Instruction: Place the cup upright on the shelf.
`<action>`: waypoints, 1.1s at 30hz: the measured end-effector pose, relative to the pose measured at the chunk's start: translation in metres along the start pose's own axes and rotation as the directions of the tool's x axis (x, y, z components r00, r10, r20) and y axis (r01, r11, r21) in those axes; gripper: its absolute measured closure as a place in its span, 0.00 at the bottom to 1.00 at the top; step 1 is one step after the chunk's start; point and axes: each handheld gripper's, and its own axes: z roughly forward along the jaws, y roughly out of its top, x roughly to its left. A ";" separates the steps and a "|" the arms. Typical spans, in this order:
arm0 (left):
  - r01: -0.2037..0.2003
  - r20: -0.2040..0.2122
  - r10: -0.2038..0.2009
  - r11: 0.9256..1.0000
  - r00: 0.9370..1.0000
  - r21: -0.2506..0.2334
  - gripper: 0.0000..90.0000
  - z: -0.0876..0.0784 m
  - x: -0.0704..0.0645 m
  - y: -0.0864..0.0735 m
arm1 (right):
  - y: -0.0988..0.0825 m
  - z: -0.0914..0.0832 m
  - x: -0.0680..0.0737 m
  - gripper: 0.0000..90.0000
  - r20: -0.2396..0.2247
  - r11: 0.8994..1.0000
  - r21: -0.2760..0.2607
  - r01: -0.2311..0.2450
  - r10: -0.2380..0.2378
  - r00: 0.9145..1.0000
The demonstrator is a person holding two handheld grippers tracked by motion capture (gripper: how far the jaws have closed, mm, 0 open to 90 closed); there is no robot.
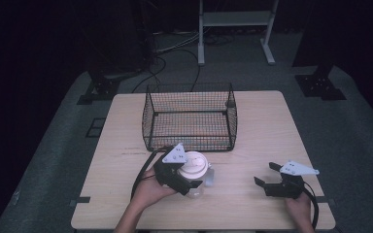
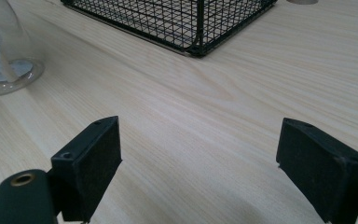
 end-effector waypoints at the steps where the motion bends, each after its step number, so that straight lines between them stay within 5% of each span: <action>1: 0.001 0.000 -0.001 1.000 1.000 0.004 0.06 0.000 0.000 0.001 | 0.000 0.000 0.000 0.14 0.000 1.000 0.000 0.000 0.000 1.000; 14: -0.003 -0.005 0.003 0.999 1.000 0.041 0.06 0.001 -0.002 0.008 | 0.000 0.000 0.000 0.14 -0.001 1.000 0.000 0.000 0.000 1.000; 33: -0.028 -0.014 0.029 0.999 0.999 0.028 0.06 -0.018 0.004 0.037 | 0.000 0.000 0.000 0.14 0.000 1.000 -0.002 -0.004 0.004 1.000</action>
